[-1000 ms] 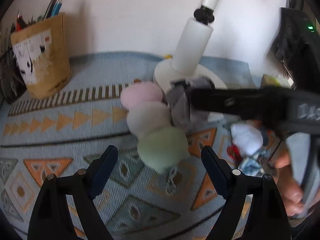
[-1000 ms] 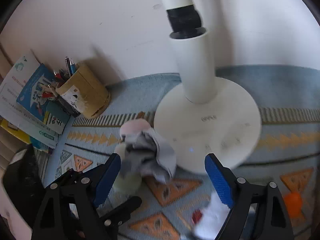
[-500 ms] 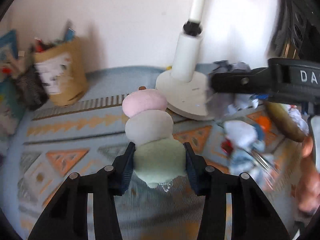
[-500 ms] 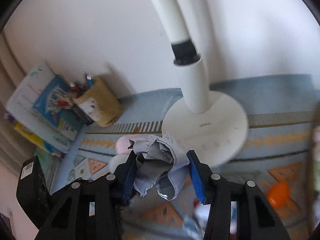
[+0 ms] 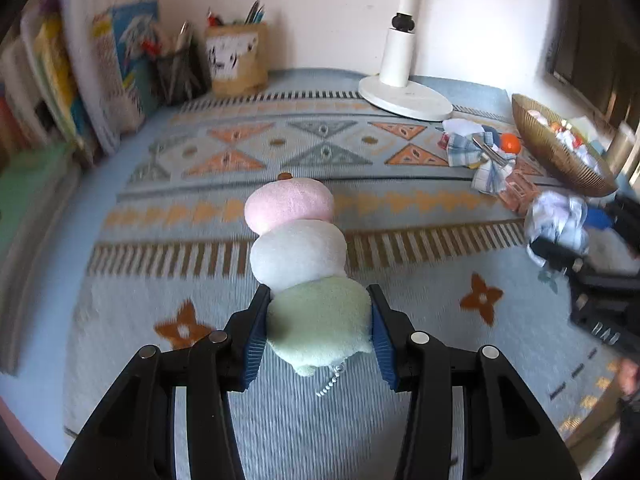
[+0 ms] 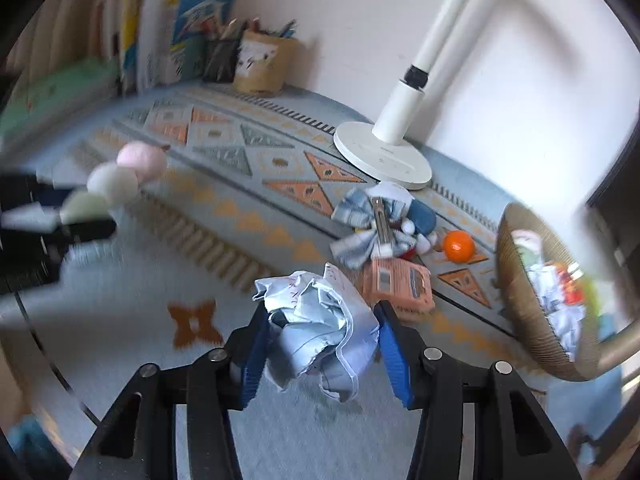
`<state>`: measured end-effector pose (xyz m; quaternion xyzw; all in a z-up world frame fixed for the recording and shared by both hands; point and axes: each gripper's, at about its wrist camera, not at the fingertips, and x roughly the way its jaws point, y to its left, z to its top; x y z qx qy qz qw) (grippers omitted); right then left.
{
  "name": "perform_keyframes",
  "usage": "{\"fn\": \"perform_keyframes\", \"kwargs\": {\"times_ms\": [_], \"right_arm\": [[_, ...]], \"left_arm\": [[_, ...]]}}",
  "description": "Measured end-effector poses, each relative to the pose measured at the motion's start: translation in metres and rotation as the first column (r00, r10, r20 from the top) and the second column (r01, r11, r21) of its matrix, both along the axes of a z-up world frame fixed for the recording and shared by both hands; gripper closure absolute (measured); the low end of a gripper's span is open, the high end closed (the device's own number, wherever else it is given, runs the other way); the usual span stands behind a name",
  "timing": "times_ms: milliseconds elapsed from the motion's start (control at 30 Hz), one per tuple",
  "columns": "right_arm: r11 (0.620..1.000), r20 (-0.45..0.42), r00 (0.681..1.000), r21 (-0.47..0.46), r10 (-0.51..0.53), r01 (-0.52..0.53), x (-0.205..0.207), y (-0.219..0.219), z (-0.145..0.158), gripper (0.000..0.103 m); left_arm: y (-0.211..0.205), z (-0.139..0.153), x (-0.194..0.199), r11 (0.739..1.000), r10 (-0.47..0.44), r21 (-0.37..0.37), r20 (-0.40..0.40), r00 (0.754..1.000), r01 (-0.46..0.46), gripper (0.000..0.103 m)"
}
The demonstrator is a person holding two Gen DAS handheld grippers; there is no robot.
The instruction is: Organize objects
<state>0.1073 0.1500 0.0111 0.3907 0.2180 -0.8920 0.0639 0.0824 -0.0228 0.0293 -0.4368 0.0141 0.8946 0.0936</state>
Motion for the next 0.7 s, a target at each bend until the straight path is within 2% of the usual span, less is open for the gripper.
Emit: {"fn": "perform_keyframes", "kwargs": {"times_ms": [33,100,167,300,400,500,700], "right_arm": [[1.000,-0.002,1.000,0.007,0.009,-0.009,0.004,0.001,-0.004,0.053],[0.999,-0.032,0.999,0.049,0.006,-0.004,0.011,0.002,-0.008,0.049],[1.000,-0.029,1.000,0.031,0.004,-0.003,0.013,0.007,-0.007,0.045],[1.000,-0.053,0.999,0.006,0.001,-0.001,0.024,0.011,-0.002,0.031],[1.000,-0.063,0.998,-0.011,0.006,-0.007,0.037,0.011,0.002,0.014],[0.999,-0.065,0.998,-0.044,0.015,-0.018,0.049,0.014,0.007,0.013],[0.992,-0.029,1.000,-0.125,0.003,-0.006,0.063,0.024,0.009,0.013]], "left_arm": [[-0.002,-0.002,0.003,1.000,0.005,0.009,-0.006,1.000,-0.005,0.057],[-0.002,-0.004,0.007,0.999,0.033,-0.034,-0.032,0.999,-0.035,0.057],[-0.001,-0.005,0.007,0.998,0.042,-0.045,-0.040,0.998,-0.043,0.057],[0.002,-0.007,0.012,0.998,0.054,-0.034,-0.035,0.998,-0.055,0.056],[0.004,-0.010,0.012,0.998,0.049,-0.040,-0.030,0.998,-0.050,0.056],[0.001,-0.008,0.014,0.999,0.040,-0.021,-0.039,0.998,-0.041,0.054],[0.002,-0.010,0.014,0.999,0.044,-0.029,-0.037,0.998,-0.045,0.053]]}}
